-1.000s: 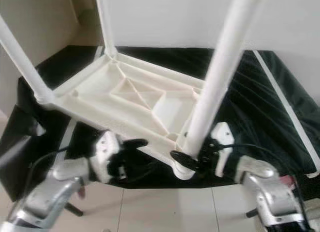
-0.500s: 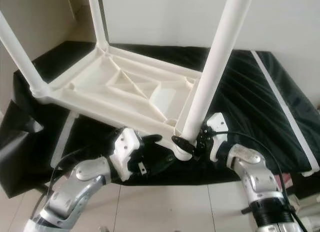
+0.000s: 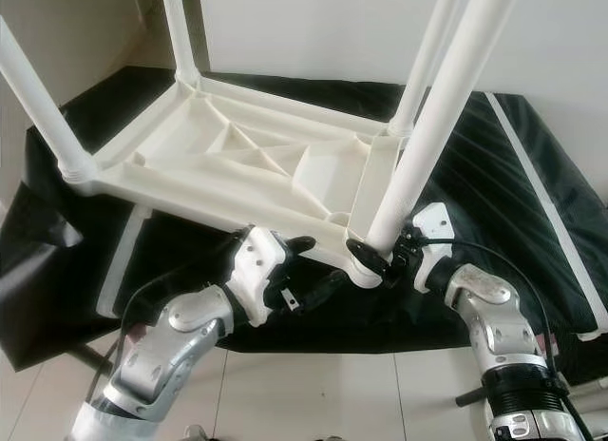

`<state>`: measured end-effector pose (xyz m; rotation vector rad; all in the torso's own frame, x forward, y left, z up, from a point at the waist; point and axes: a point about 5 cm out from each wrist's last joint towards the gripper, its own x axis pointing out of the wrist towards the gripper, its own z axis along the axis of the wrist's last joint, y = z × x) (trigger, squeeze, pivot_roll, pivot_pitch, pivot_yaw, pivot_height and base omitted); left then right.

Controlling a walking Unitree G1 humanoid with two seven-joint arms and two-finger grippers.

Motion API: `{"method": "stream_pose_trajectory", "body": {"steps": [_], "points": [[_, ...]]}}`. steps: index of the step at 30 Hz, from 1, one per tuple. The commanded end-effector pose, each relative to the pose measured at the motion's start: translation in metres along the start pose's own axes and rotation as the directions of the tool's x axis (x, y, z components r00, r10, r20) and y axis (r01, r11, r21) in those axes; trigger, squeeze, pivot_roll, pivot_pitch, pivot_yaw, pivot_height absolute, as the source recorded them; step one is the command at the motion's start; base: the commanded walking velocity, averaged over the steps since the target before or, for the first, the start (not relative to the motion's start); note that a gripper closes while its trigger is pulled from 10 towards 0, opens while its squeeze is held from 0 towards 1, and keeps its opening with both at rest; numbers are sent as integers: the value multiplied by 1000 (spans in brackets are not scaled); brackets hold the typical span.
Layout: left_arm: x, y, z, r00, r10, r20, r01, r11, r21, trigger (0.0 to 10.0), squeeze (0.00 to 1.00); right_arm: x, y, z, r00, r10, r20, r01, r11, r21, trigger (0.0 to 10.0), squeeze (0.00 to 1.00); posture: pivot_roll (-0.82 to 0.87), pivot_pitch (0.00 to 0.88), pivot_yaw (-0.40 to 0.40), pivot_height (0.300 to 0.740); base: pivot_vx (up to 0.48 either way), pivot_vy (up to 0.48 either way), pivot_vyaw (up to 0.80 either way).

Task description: Building children table

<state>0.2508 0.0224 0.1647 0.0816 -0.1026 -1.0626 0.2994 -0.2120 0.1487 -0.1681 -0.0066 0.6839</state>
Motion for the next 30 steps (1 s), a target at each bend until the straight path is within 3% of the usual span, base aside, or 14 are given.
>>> {"method": "stream_pose_trajectory", "body": {"steps": [1,3,4,15,16,19,21,23,25,28,30], "points": [[5,-5,-2,999,-36,-6,36,999,11,10000,0,-7,-5,-2,1000,-30,-9,30,999,-13,1373,0,-36,77,-46,740,0,0,0],[6,-5,-2,999,-38,-3,38,999,7,10000,0,-8,-5,-2,999,-35,-7,35,999,-23,1373,0,-36,77,-46,740,0,0,0],[8,-5,-2,999,-41,1,41,999,10,10000,0,-10,-5,0,999,-47,1,47,998,-28,0,0,-43,70,-46,740,0,0,0],[18,-3,5,999,-26,29,24,998,64,10000,0,-29,0,-4,983,-183,8,183,983,-14,0,0,-46,57,-51,740,0,0,0],[21,-3,7,999,-21,39,19,998,59,10000,0,-33,3,-5,964,-266,17,266,964,19,0,0,-53,59,-50,740,0,0,0],[22,-3,7,999,-19,42,17,998,57,10000,0,-35,3,-7,940,-340,-1,340,940,22,0,0,-59,60,-51,740,0,0,0],[24,-3,7,999,-18,49,16,998,54,10000,0,-36,2,-13,887,-460,-43,461,887,35,0,0,-65,59,-48,740,0,0,0],[27,-4,8,998,-18,56,15,998,55,10000,0,-33,10,-16,853,-519,-53,521,852,48,0,0,-71,57,-42,740,0,0,0],[27,-4,8,998,-18,56,15,998,55,10000,0,-32,12,-16,850,-524,-51,526,849,46,0,0,-71,57,-42,740,0,0,0],[29,-5,9,997,-18,71,14,999,53,10000,0,-24,23,-17,833,-550,-55,553,828,93,0,0,-79,55,-37,740,0,0,0],[30,-5,7,998,-13,69,9,998,54,10000,0,-10,35,-17,775,-628,-72,631,763,141,0,0,-85,45,-28,740,0,0,0]]}}
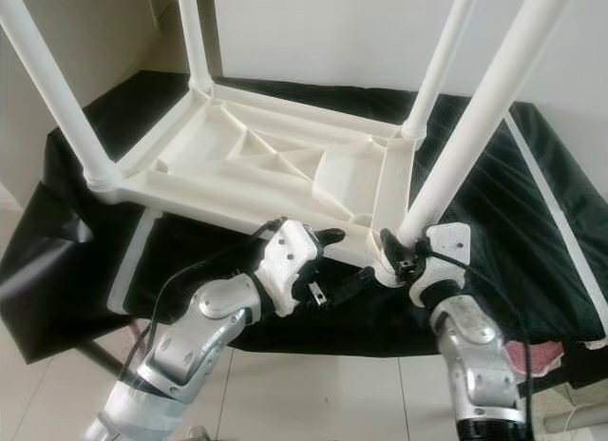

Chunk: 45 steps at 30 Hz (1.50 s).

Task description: Building children table

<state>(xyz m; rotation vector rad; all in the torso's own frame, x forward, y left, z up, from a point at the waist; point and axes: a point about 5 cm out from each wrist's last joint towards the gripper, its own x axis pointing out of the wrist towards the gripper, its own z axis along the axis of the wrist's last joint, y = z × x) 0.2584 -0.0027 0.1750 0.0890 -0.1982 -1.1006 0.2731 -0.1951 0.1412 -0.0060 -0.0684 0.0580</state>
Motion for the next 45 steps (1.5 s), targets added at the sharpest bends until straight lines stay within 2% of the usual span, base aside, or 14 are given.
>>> {"method": "stream_pose_trajectory", "body": {"steps": [1,7,9,12,13,14,15,19,20,28,30,31,41,45], "points": [[4,-1,-3,1000,27,-9,-27,1000,4,10000,0,-2,6,-14,992,-90,-84,91,996,4,0,0,-85,45,-28,740,0,0,0],[7,8,-4,998,69,-6,-69,997,-17,10000,0,8,19,-18,948,-290,-129,299,953,51,0,0,-87,33,-8,740,0,0,0],[8,18,-5,991,130,-13,-130,991,-24,10000,0,16,28,-24,905,-388,-175,404,913,65,0,0,-83,31,-4,740,0,0,0],[7,25,-6,986,165,-23,-166,986,-25,10000,0,22,37,-23,914,-367,-173,384,920,77,39,0,-61,24,-8,740,0,0,0],[6,27,-6,985,173,-26,-174,985,-20,10000,0,23,38,-22,920,-355,-164,372,924,90,1569,0,-61,24,-8,740,0,0,0],[6,28,-7,983,181,-29,-182,983,-14,10000,0,24,38,-21,925,-347,-155,364,927,93,4549,0,-51,20,-13,740,0,0,0],[5,29,-7,982,188,-31,-188,982,-12,10000,0,23,36,-19,925,-350,-146,365,927,90,10000,0,-45,20,-17,740,0,0,0],[4,36,-8,974,223,-42,-223,975,7,10000,0,22,30,-13,933,-342,-108,352,931,91,10000,0,-31,20,-34,740,0,0,0],[3,39,-8,972,233,-41,-233,972,10,10000,0,22,27,-9,946,-315,-78,321,943,88,10000,1000,-35,19,-35,740,0,0,0],[1,47,-7,969,245,-38,-244,970,22,10000,0,13,11,3,989,-148,23,146,987,72,10000,1000,-42,17,-38,740,0,0,0],[0,49,-7,970,241,-39,-240,970,37,10000,0,9,7,4,999,-40,28,37,996,82,10000,1000,-44,13,-38,740,0,0,0],[0,50,-7,971,237,-39,-235,971,46,10000,0,7,-1,7,999,31,43,-32,999,35,10000,0,-45,8,-39,740,0,0,0],[-1,45,-11,985,165,-55,-161,985,62,10000,0,22,-19,9,961,278,14,-273,952,-136,10000,0,-54,0,-37,740,0,0,0],[-1,44,-11,986,159,-57,-156,986,60,10000,0,23,-19,9,953,302,6,-297,941,-164,10000,0,-54,0,-37,740,0,0,0]]}}
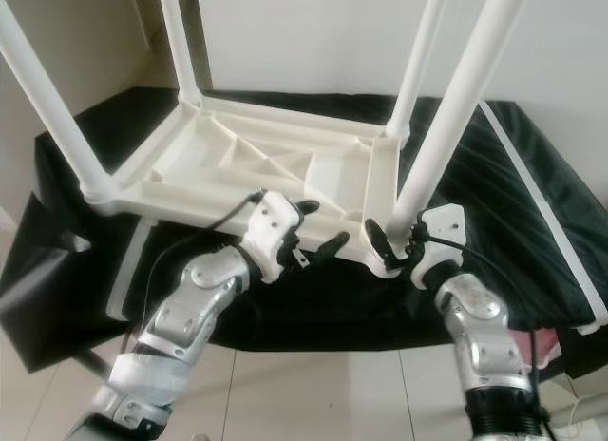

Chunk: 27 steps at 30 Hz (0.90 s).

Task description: Building children table

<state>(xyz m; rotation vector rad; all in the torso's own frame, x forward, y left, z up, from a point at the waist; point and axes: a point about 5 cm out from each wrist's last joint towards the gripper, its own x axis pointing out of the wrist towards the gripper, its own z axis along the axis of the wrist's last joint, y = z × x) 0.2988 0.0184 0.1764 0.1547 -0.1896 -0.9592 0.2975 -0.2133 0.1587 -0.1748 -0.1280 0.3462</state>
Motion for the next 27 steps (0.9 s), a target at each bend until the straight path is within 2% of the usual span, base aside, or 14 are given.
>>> {"method": "stream_pose_trajectory", "body": {"steps": [1,4,5,6,10,13,21,22,24,25,26,27], "points": [[2,-2,-4,1000,23,-5,-23,1000,-4,10000,0,4,3,-8,998,57,-36,-56,998,30,10000,0,-49,0,-47,740,0,0,0],[4,-3,-2,1000,21,3,-21,1000,-4,10000,0,10,3,-10,993,108,-49,-105,993,63,10000,0,-49,0,-47,740,0,0,0],[5,-4,-1,1000,18,7,-18,1000,-1,10000,0,14,5,-13,989,138,-61,-135,989,53,3490,0,-40,0,-54,740,0,0,0],[6,-5,-1,1000,17,8,-17,1000,0,10000,0,17,6,-16,986,150,-72,-148,989,30,0,0,-35,0,-58,740,0,0,0],[6,-5,-1,1000,16,10,-16,1000,1,10000,0,19,7,-18,983,161,-84,-162,987,1,0,0,-35,0,-58,740,0,0,0],[5,-4,0,1000,22,12,-22,1000,4,10000,0,17,5,-21,982,171,-78,-170,985,30,0,0,-28,0,-61,740,0,0,0],[4,-1,2,999,31,16,-31,1000,1,10000,0,8,-1,-24,993,80,-87,-75,995,60,0,0,-43,26,-47,740,0,0,0],[4,-2,2,999,27,16,-27,1000,-1,10000,0,6,-1,-24,995,48,-91,-43,997,58,4157,0,-46,28,-43,740,0,0,0],[4,-2,2,1000,25,16,-25,1000,-2,10000,0,5,0,-25,995,27,-94,-22,998,55,4157,0,-46,28,-43,740,0,0,0],[4,-3,1,1000,23,15,-23,1000,-4,10000,0,4,0,-25,995,1,-96,6,998,67,10000,0,-47,30,-38,740,0,0,0],[4,-3,1,1000,23,15,-23,1000,-4,10000,0,4,0,-25,995,1,-96,6,998,67,10000,0,-47,30,-38,740,0,0,0],[3,-3,1,1000,22,14,-22,1000,-6,10000,0,4,0,-28,990,-78,-117,86,994,68,10000,0,-52,31,-34,740,0,0,0]]}}
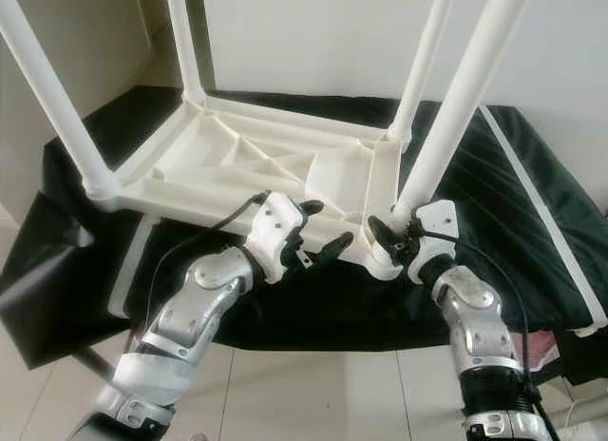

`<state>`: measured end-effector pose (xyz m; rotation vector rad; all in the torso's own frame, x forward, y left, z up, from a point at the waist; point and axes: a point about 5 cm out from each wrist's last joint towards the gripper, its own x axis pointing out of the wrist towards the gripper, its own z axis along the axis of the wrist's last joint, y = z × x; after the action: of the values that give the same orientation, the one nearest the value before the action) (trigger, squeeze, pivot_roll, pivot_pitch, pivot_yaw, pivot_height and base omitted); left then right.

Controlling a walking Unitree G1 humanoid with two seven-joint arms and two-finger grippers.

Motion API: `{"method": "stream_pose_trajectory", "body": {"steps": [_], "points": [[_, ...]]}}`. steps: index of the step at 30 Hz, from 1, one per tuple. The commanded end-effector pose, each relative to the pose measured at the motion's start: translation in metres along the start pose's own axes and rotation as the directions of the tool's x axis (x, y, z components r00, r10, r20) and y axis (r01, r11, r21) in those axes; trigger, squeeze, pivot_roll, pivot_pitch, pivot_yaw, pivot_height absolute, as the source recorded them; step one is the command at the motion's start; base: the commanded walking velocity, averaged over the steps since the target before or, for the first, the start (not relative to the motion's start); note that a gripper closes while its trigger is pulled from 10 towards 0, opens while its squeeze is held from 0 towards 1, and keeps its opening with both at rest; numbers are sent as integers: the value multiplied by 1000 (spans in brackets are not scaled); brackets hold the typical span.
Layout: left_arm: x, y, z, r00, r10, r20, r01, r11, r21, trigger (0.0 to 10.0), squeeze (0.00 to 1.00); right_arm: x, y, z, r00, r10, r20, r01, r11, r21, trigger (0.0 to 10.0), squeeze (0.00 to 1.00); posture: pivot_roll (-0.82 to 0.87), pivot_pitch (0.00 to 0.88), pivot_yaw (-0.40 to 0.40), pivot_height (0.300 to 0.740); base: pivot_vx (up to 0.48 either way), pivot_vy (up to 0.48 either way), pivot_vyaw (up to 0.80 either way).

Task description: Building children table

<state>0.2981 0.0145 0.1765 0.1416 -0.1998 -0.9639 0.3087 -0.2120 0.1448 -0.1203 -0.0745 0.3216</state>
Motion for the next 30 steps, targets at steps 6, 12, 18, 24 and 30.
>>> {"method": "stream_pose_trajectory", "body": {"steps": [6,12,18,24,30], "points": [[0,-2,-1,1000,11,-6,-11,1000,-2,10000,0,-3,8,-25,929,-338,-148,349,935,58,10000,0,-68,27,-19,740,0,0,0],[2,-3,-1,1000,1,-4,-1,1000,-4,10000,0,-3,19,-29,878,-443,-181,462,883,81,10000,0,-71,25,-15,740,0,0,0],[4,-2,-1,1000,-2,-2,2,1000,-3,10000,0,0,34,-28,776,-593,-216,625,770,129,10000,0,-74,16,-16,740,0,0,0],[7,-3,0,1000,-1,8,1,1000,-5,10000,0,13,65,-20,780,-582,-229,620,769,155,10000,0,-71,5,-21,740,0,0,0],[6,0,1,1000,14,10,-14,1000,-1,10000,0,13,63,-16,796,-571,-200,603,779,171,10000,0,-61,3,-29,740,0,0,0]]}}
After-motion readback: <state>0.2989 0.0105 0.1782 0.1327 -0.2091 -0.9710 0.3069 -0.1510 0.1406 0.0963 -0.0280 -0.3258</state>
